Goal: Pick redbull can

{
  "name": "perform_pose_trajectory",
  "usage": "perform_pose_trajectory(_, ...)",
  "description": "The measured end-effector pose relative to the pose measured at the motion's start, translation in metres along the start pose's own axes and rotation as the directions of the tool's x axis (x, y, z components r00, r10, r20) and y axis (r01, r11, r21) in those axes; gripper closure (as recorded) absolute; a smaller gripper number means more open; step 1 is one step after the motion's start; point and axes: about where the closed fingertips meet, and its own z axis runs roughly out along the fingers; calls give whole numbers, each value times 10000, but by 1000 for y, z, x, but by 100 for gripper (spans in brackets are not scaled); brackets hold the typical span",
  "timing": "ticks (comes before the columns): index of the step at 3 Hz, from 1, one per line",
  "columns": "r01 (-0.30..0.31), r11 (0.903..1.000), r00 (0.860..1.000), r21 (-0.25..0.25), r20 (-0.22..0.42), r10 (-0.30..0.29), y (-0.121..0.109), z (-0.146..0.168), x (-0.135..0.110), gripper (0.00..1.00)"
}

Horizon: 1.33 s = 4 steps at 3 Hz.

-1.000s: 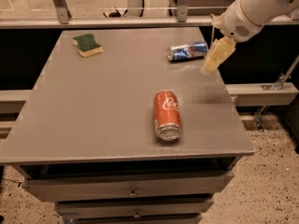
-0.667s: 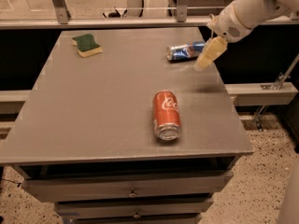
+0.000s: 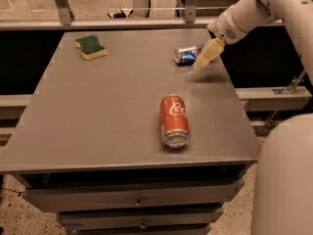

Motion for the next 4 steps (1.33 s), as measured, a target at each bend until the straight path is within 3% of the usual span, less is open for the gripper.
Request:
perform_pose_trajectory(2, -58, 9995, 9998, -323, -199, 52, -11, 39, -1, 0)
perform_pose_trajectory(4, -127, 9977, 9998, -659, -182, 116, -9, 53, -3, 41)
